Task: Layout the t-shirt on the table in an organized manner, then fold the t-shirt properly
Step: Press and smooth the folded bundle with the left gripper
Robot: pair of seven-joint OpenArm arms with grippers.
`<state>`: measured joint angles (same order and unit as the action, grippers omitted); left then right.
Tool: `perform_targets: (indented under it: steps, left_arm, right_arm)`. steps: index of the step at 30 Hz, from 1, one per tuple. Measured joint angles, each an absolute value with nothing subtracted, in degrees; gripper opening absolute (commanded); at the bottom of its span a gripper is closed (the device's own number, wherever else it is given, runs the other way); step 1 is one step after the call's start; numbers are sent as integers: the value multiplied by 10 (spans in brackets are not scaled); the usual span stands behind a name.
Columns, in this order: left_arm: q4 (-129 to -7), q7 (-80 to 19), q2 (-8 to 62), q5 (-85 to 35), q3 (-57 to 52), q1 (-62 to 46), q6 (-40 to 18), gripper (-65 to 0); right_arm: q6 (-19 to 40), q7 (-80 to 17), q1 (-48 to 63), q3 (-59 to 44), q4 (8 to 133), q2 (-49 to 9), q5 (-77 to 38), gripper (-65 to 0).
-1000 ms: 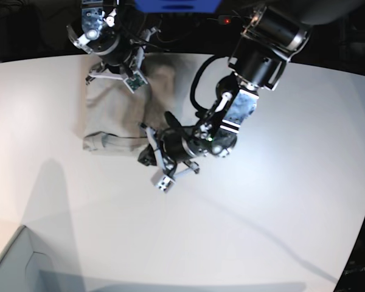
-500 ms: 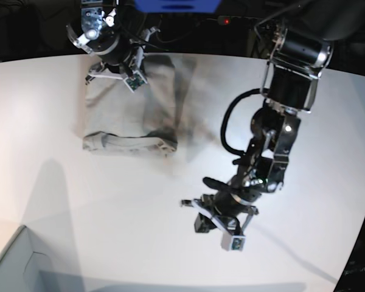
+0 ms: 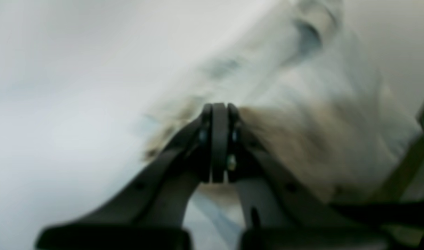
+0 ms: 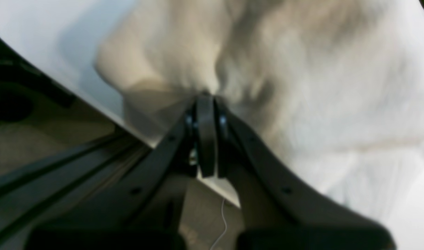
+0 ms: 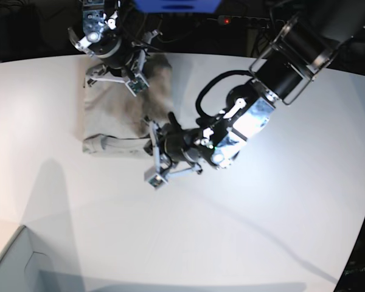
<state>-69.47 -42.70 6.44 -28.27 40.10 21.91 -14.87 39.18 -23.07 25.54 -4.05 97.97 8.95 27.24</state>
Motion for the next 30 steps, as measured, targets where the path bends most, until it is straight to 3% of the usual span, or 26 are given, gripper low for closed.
perform_targets:
  steps: [5, 10, 14, 20, 30]
  left_arm:
    - [-663, -422, 25, -256, 432, 226, -227, -650]
    - [-515, -413, -27, -177, 432, 249, -230, -650]
    - [-421, -349, -73, -140, 430, 283, -231, -650]
    - [-375, -184, -66, -137, 409, 277, -230, -650]
    - [-375, -175, -84, -133, 259, 289, -223, -650]
  right_arm:
    - [392, -233, 255, -42, 980, 87, 273, -650]
    - [392, -233, 254, -40, 980, 87, 273, -650]
    - [392, -234, 255, -42, 980, 88, 273, -650]
    - [392, -234, 255, -43, 979, 86, 278, -650]
    - [392, -233, 257, -42, 969, 87, 277, -650]
